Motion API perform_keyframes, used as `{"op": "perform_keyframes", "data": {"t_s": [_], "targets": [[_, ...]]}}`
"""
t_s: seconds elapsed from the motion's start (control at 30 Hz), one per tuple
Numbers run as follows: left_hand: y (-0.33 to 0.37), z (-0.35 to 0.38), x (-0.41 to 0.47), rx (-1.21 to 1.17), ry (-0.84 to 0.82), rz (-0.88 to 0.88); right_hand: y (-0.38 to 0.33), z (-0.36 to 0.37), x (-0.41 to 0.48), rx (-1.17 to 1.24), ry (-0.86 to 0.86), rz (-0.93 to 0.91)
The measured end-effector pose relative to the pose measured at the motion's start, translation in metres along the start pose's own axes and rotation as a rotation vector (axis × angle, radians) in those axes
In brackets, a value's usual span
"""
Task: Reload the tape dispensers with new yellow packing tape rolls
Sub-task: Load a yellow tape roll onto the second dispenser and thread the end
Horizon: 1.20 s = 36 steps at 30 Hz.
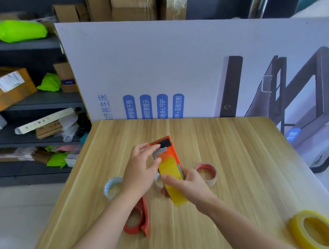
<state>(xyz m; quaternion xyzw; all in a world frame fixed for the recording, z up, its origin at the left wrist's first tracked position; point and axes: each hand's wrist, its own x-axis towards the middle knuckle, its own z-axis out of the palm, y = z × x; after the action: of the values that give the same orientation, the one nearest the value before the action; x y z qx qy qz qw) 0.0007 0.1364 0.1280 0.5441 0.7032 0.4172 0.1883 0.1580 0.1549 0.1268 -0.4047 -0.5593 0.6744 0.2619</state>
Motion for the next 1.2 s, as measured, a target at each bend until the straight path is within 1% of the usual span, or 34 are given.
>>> {"op": "perform_keyframes", "data": {"t_s": [0.1, 0.17, 0.23, 0.4, 0.6, 0.73, 0.83, 0.97, 1.03, 1.13, 1.2], "targets": [[0.011, -0.014, 0.006, 0.214, 0.112, 0.137, -0.011, 0.002, -0.002, -0.017, 0.033, -0.032], [0.019, -0.020, 0.007, 0.278, 0.178, 0.193, -0.018, 0.004, -0.002, -0.014, 0.039, -0.065], [0.026, -0.024, 0.009, 0.281, 0.209, 0.224, -0.025, 0.005, -0.003, -0.014, 0.042, -0.085], [0.035, -0.037, 0.017, 0.255, 0.114, 0.251, -0.035, 0.004, -0.004, -0.038, 0.028, -0.102], [0.053, -0.052, 0.029, 0.264, 0.011, 0.329, -0.047, 0.005, -0.007, -0.055, 0.008, -0.142], [0.068, -0.061, 0.039, 0.416, -0.053, 0.399, -0.061, 0.004, -0.010, -0.065, -0.043, -0.139], [0.077, -0.066, 0.044, 0.542, -0.052, 0.452, -0.067, 0.002, -0.013, -0.107, -0.110, -0.086], [0.080, -0.070, 0.051, 0.679, -0.072, 0.452, -0.068, 0.001, -0.017, -0.143, -0.169, -0.057], [0.081, -0.071, 0.054, 0.676, -0.088, 0.426, -0.069, 0.001, -0.017, -0.140, -0.192, -0.062], [0.086, -0.076, 0.055, 0.528, -0.133, 0.388, -0.075, -0.001, -0.018, -0.143, -0.194, -0.080], [0.091, -0.080, 0.057, 0.530, -0.146, 0.392, -0.081, -0.002, -0.019, -0.171, -0.213, -0.083]]}}
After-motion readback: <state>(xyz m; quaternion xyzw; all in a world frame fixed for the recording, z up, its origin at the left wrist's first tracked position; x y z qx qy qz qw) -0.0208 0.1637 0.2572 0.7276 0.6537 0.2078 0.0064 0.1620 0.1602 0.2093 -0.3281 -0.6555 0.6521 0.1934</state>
